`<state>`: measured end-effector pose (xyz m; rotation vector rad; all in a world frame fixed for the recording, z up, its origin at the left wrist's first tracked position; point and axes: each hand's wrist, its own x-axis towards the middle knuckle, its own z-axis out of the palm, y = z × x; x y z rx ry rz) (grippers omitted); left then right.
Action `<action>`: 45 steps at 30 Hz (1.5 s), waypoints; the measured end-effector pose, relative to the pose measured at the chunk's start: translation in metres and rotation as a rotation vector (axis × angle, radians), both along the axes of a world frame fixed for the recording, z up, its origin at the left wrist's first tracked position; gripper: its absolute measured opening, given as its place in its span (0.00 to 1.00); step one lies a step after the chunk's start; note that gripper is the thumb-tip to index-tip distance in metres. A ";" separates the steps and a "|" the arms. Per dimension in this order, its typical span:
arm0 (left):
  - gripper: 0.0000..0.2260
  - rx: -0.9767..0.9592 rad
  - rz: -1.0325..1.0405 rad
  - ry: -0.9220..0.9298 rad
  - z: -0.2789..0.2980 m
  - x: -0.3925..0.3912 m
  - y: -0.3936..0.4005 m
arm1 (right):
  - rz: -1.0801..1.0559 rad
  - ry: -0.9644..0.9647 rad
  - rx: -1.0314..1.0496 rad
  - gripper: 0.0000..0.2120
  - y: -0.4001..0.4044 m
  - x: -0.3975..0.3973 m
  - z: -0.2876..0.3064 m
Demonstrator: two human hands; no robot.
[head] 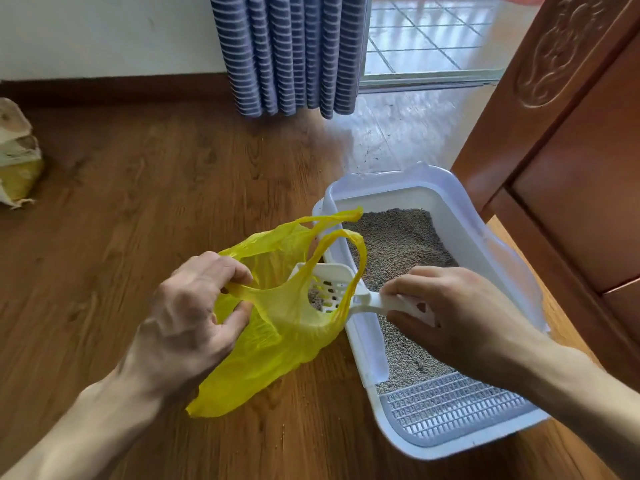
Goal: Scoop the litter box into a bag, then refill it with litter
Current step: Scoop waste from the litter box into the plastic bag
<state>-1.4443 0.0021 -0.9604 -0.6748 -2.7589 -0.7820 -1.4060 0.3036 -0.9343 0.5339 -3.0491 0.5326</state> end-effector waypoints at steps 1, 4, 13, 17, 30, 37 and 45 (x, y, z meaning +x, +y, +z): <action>0.12 0.001 -0.006 -0.004 0.000 0.000 -0.001 | -0.004 0.016 0.029 0.10 -0.003 -0.001 -0.002; 0.12 -0.004 -0.021 -0.005 0.001 0.001 -0.003 | -0.034 0.083 0.124 0.09 -0.013 -0.006 -0.004; 0.12 -0.001 -0.023 0.004 0.001 0.001 -0.001 | 0.024 0.210 0.300 0.08 -0.048 -0.022 0.004; 0.12 -0.008 -0.021 -0.006 0.000 0.001 -0.001 | 0.015 0.221 0.272 0.08 -0.047 -0.022 0.004; 0.12 -0.005 -0.023 0.009 -0.001 -0.001 0.004 | -0.061 0.176 -0.027 0.08 -0.016 -0.025 0.004; 0.06 0.014 0.104 0.096 0.000 -0.005 0.004 | -0.150 0.126 -0.246 0.09 0.033 -0.008 -0.001; 0.09 0.003 0.111 0.147 -0.001 -0.005 0.010 | -0.495 0.124 -0.152 0.13 0.089 0.023 -0.031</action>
